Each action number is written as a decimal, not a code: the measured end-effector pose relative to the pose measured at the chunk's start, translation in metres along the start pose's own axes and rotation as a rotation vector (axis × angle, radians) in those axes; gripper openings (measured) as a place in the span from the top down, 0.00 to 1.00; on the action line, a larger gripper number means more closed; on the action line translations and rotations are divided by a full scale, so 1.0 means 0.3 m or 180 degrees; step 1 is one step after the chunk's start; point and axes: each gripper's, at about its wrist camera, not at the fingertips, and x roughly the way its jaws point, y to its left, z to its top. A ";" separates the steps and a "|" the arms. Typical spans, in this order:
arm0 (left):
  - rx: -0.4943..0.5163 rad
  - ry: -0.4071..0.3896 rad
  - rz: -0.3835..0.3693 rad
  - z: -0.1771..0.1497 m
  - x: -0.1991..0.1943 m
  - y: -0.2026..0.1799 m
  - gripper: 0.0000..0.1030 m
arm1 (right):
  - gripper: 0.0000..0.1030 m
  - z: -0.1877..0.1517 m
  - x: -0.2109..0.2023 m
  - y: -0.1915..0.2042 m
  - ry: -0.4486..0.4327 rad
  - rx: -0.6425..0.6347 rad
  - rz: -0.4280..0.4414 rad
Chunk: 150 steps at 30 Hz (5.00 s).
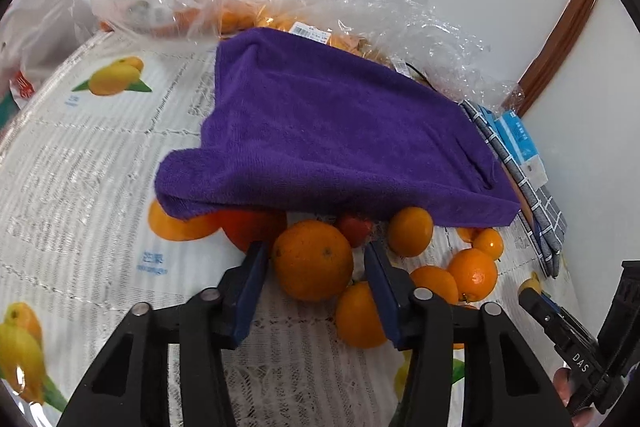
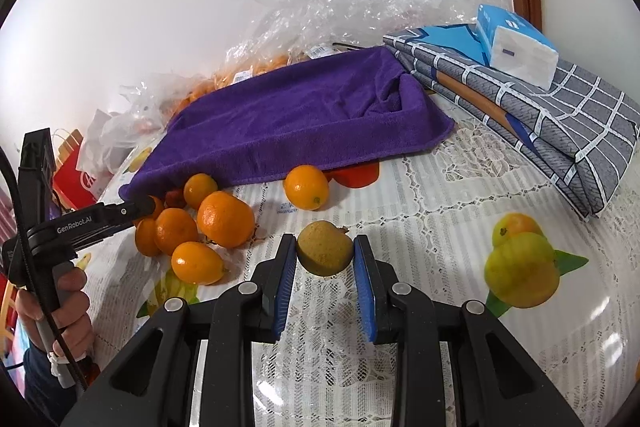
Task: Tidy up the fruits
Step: 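Grasp a large orange with the left tool while the right tool lifts its fruit, then carry both fruits over the purple towel and open both tools to release them, then move the right tool back to the loose oranges and grasp one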
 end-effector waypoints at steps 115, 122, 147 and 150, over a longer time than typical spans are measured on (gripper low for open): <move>0.0306 -0.0703 0.0099 0.180 0.120 -0.189 0.45 | 0.23 0.279 0.221 0.028 -0.0247 -0.0363 -0.0813; 0.0383 -0.0899 0.0113 0.178 0.086 -0.200 0.45 | 0.25 0.212 0.185 0.050 -0.0239 -0.0409 -0.0745; -0.0038 -0.0623 0.0108 0.048 -0.054 0.022 0.48 | 0.35 0.083 0.110 0.129 -0.0120 -0.0481 -0.0400; 0.0018 -0.0620 0.0140 0.019 -0.075 0.031 0.48 | 0.38 0.080 0.119 0.124 -0.0064 -0.0459 -0.0444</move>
